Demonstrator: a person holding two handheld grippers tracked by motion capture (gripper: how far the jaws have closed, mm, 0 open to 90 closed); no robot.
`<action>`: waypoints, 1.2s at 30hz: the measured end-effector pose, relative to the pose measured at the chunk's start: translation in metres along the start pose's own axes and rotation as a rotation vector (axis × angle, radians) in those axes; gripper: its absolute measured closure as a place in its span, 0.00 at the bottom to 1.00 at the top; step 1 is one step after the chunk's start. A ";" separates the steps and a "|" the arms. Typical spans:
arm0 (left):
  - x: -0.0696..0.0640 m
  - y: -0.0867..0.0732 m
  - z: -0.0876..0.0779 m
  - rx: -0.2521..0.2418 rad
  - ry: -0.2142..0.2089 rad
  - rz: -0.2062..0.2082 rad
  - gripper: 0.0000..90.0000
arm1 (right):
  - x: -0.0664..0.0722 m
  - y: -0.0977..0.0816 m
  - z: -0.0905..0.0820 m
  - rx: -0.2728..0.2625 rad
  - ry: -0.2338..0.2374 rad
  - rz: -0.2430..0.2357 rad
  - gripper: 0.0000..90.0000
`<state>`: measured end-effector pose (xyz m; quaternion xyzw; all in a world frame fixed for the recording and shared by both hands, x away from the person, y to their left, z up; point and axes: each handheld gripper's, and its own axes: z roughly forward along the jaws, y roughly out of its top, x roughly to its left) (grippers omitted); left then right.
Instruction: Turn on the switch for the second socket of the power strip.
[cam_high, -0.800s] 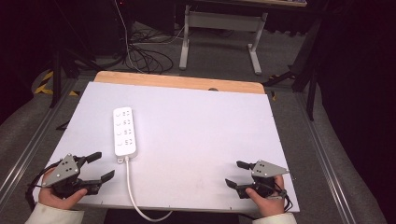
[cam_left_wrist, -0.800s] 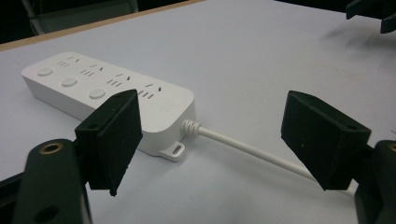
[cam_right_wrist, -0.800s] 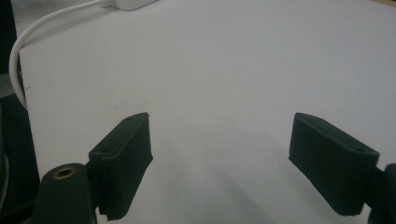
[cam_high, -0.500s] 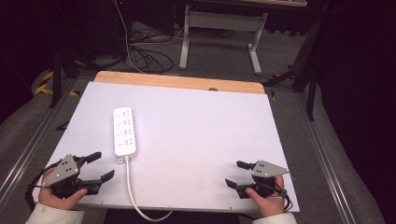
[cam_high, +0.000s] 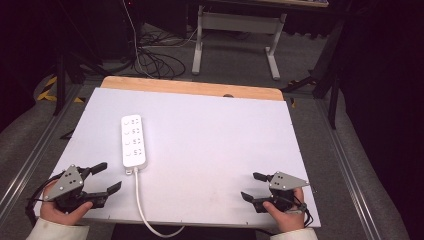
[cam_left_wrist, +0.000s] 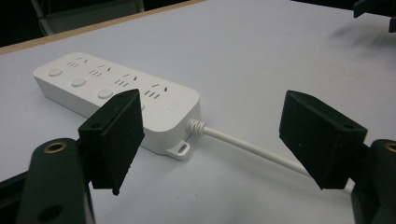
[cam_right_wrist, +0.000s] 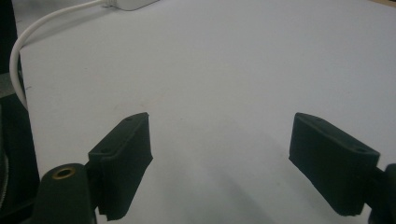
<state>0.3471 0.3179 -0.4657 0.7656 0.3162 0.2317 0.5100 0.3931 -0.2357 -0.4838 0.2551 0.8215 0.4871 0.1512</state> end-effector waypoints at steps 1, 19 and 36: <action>0.000 0.001 0.000 0.003 -0.001 -0.004 0.25 | 0.000 0.000 0.000 0.000 0.000 0.000 0.24; 0.006 0.026 -0.001 0.018 -0.010 -0.051 0.32 | 0.000 0.000 0.002 0.010 -0.002 -0.001 0.23; 0.019 0.052 0.009 0.011 -0.013 -0.056 0.32 | 0.000 -0.001 0.003 0.013 0.000 0.003 0.23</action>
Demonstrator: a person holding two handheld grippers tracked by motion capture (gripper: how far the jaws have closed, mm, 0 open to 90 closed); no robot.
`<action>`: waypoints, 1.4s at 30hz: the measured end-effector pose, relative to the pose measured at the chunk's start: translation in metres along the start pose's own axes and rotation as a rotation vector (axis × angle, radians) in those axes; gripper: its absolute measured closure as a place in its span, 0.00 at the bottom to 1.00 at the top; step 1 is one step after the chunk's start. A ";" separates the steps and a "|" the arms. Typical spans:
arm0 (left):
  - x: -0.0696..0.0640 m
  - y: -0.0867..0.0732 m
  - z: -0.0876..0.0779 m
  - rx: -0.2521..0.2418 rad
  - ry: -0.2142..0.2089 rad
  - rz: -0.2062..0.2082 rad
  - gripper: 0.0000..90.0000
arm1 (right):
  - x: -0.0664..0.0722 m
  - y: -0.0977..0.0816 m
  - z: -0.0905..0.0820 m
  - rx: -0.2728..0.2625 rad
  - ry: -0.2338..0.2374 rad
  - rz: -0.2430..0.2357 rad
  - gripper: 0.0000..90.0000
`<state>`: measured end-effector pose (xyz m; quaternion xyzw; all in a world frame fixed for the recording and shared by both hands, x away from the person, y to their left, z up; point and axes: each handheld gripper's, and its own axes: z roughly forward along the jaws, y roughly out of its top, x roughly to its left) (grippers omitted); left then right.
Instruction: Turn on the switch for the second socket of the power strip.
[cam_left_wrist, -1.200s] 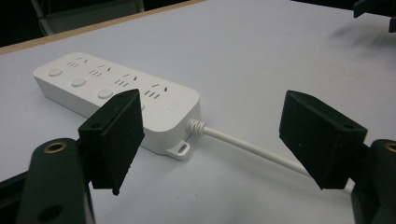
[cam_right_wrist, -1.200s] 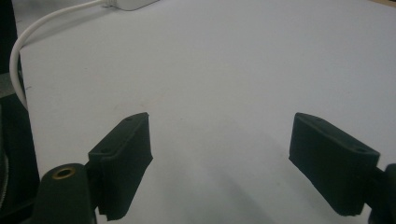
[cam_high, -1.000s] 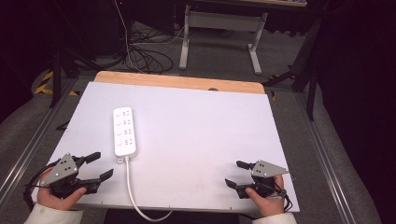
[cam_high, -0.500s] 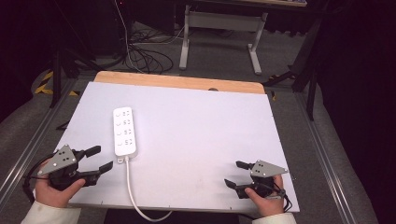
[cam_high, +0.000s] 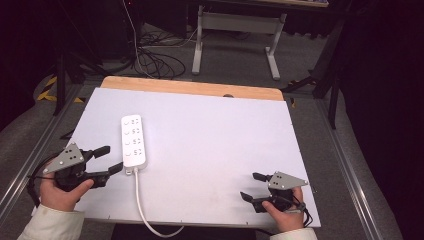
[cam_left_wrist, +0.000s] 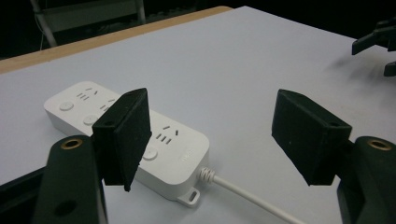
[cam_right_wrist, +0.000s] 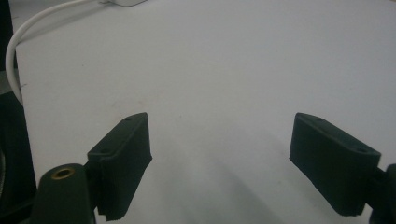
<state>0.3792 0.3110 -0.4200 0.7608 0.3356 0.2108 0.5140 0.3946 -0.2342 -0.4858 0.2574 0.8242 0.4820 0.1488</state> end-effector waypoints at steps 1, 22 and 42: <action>0.001 0.002 0.000 0.000 0.000 0.009 0.32 | 0.000 0.000 0.000 0.000 -0.001 0.000 0.23; 0.014 0.024 0.021 0.010 -0.010 0.001 0.33 | 0.000 -0.001 0.002 0.010 0.013 -0.004 0.22; 0.032 0.019 0.043 0.033 0.019 0.004 0.52 | 0.000 -0.001 0.001 -0.004 0.024 -0.006 0.21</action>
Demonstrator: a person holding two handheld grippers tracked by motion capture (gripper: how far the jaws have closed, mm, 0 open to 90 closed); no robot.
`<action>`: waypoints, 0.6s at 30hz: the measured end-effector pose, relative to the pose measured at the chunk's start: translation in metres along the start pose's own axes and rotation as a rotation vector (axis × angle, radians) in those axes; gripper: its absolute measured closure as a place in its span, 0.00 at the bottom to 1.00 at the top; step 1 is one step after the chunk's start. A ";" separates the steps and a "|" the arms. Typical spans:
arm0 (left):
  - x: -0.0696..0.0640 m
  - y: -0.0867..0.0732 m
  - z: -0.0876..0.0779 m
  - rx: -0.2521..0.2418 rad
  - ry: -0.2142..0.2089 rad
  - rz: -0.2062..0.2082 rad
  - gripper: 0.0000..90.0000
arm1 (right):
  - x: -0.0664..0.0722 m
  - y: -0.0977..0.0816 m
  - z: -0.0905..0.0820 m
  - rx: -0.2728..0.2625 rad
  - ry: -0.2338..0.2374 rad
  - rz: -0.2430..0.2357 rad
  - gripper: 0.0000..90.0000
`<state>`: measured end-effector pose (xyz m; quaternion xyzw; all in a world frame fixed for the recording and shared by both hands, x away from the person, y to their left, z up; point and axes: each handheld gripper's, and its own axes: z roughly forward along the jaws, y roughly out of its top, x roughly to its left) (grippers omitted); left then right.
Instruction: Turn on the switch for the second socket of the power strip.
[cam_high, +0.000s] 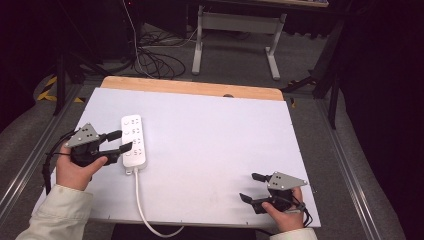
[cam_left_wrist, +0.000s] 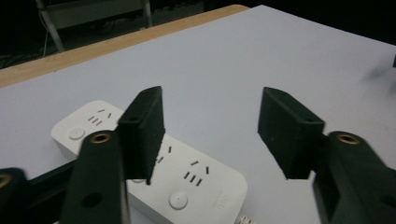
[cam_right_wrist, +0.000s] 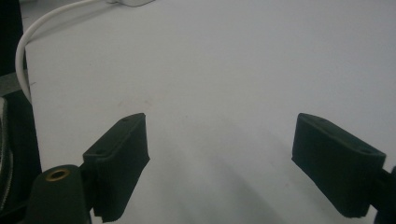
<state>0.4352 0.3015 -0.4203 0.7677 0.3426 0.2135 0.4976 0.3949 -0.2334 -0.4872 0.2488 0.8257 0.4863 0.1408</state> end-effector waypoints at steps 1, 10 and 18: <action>0.002 -0.001 0.002 0.002 -0.002 0.000 0.58 | 0.000 0.000 0.000 0.000 0.000 0.000 0.21; 0.019 -0.013 0.015 0.039 0.047 0.040 0.91 | 0.000 0.000 0.000 0.003 0.001 0.001 0.21; 0.028 -0.021 0.022 0.044 0.045 0.015 1.00 | 0.000 0.000 0.000 0.003 -0.002 -0.001 0.23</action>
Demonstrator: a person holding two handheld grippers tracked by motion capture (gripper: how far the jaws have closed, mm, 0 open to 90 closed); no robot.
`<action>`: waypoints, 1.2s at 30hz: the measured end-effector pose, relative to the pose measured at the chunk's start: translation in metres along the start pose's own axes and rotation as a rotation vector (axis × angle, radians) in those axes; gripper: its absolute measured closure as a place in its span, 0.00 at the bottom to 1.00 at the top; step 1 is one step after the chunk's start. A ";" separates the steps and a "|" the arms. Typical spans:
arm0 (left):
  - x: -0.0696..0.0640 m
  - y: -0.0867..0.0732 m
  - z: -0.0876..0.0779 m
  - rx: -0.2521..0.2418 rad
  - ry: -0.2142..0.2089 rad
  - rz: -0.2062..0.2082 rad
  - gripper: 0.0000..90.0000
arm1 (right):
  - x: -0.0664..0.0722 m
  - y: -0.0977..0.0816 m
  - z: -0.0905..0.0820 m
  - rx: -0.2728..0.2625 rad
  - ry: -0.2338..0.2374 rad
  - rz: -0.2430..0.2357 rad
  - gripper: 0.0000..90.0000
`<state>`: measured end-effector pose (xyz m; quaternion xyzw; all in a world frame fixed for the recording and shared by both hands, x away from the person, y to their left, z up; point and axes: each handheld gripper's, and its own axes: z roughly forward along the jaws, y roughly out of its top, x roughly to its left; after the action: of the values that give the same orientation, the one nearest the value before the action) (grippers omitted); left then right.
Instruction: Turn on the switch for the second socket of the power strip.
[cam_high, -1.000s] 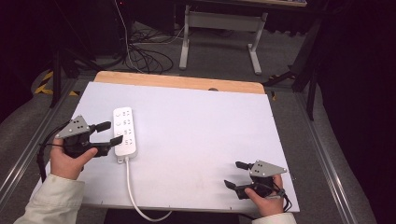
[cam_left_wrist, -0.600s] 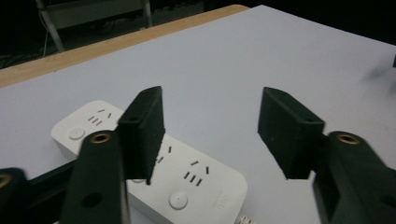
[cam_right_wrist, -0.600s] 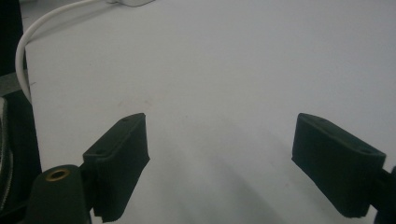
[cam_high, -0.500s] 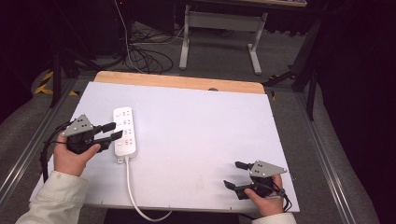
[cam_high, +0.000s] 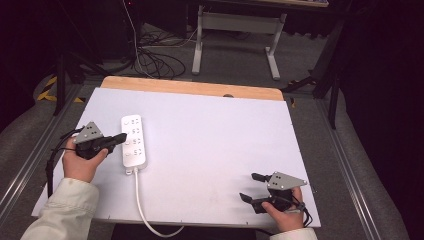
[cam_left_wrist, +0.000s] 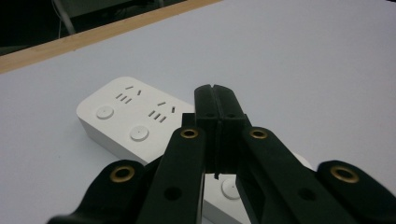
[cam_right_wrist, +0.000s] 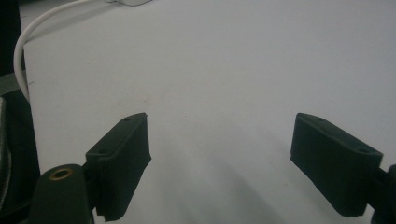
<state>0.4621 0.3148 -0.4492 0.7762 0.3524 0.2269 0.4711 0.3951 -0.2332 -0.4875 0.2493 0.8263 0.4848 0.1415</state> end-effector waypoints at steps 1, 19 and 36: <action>0.001 0.000 0.001 0.006 0.003 0.011 1.00 | 0.000 0.000 0.000 0.000 0.000 0.000 0.23; 0.012 -0.009 0.018 0.079 0.026 0.006 1.00 | 0.000 0.000 0.000 0.001 -0.001 0.001 0.23; 0.016 -0.014 0.028 0.132 0.027 0.003 1.00 | 0.000 0.000 0.000 -0.001 -0.001 0.002 0.23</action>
<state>0.4869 0.3153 -0.4741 0.8029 0.3717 0.2145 0.4137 0.3953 -0.2337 -0.4874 0.2503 0.8258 0.4852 0.1416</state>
